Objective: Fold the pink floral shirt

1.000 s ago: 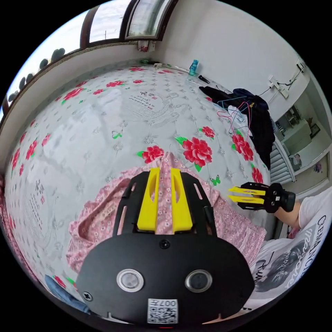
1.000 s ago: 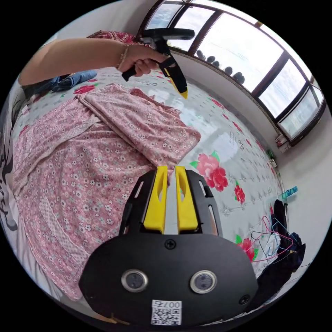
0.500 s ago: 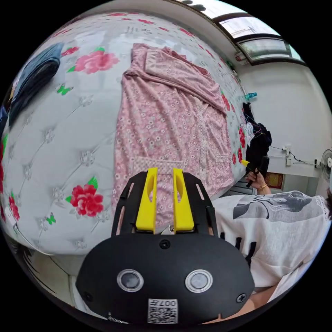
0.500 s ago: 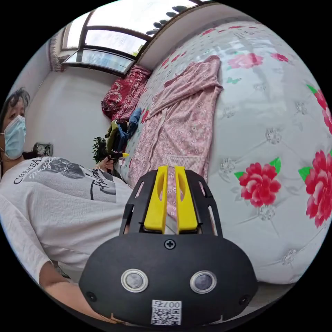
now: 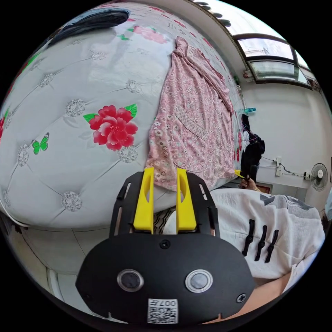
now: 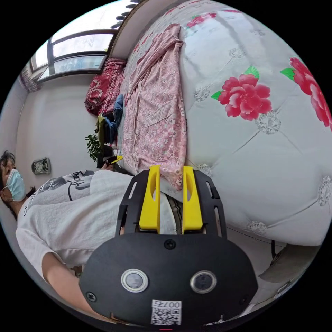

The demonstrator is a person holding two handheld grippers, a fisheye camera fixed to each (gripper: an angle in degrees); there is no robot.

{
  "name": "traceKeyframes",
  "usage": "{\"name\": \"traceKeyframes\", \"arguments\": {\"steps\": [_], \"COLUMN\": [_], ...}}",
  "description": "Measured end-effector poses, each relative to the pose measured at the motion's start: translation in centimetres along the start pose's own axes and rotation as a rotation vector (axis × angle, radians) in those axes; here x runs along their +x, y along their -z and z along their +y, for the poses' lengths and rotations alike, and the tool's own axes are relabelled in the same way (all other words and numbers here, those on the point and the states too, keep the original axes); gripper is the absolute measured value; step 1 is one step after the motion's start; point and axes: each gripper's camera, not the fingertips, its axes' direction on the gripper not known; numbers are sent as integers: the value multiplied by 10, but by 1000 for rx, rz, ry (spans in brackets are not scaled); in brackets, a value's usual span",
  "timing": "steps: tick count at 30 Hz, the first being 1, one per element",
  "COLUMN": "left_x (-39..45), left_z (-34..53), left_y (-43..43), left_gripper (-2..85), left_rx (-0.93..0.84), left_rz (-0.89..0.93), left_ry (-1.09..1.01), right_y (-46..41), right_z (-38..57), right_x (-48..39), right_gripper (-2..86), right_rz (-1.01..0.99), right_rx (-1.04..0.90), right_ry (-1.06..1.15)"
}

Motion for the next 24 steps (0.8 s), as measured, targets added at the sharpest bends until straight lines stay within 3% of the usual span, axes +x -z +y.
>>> {"name": "traceKeyframes", "arguments": {"steps": [5, 9, 17, 20, 24], "left_x": [-3, -10, -13, -6, 13], "left_z": [-10, -9, -49, -62, -82], "left_y": [19, 58, 54, 45, 98], "left_gripper": [97, 100, 42, -2, -9], "left_rx": [-25, 41, -164, -348, -255], "left_rz": [46, 4, 10, 174, 286], "left_ry": [-35, -66, -130, -180, -218], "right_y": [-19, -23, -15, -6, 25], "right_z": [-19, -26, -31, -29, -30], "right_x": [0, -9, 2, -5, -20], "right_gripper": [49, 25, 0, -1, -1], "right_rz": [-71, -11, -62, -106, -235], "right_rx": [-35, -68, -84, -87, -11], "right_ry": [5, 29, -26, 13, 66]}}
